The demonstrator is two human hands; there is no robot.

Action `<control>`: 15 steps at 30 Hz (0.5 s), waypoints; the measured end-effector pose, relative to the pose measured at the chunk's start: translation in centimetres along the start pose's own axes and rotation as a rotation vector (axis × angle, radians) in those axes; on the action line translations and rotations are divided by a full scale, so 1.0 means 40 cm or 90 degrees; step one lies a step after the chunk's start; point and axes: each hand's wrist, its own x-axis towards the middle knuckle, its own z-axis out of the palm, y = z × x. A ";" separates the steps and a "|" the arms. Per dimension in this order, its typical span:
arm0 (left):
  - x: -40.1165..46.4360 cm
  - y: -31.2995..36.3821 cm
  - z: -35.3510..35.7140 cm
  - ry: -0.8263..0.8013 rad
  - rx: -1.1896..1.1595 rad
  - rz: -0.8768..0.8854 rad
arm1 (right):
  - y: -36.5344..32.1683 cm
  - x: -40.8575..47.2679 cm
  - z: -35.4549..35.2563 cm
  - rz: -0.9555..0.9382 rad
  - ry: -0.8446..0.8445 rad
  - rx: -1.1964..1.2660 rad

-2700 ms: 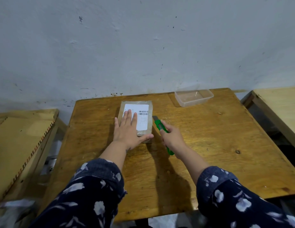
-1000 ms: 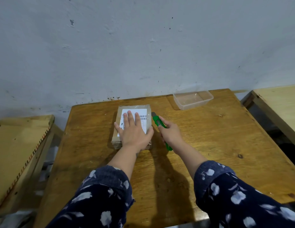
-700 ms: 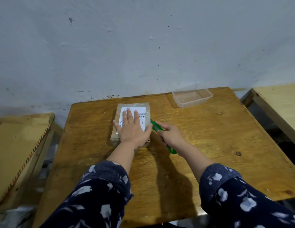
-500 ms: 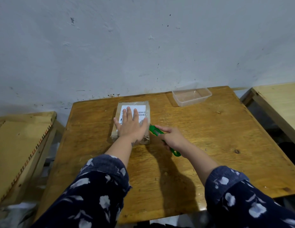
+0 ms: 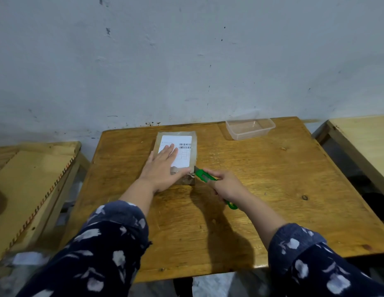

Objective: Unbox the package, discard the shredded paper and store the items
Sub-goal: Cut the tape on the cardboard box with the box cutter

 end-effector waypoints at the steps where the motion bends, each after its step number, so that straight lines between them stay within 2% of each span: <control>1: -0.015 -0.025 0.000 0.008 0.021 0.015 | -0.002 -0.002 -0.002 0.002 -0.003 0.003; 5: -0.037 -0.086 0.002 0.011 0.092 0.017 | -0.003 0.000 -0.012 0.001 -0.017 -0.004; 11: 0.005 -0.034 0.032 0.069 0.019 -0.004 | 0.017 0.013 -0.045 -0.002 0.048 0.001; 15: 0.040 0.005 0.047 0.100 -0.031 -0.023 | 0.017 0.010 -0.082 -0.091 0.124 -0.095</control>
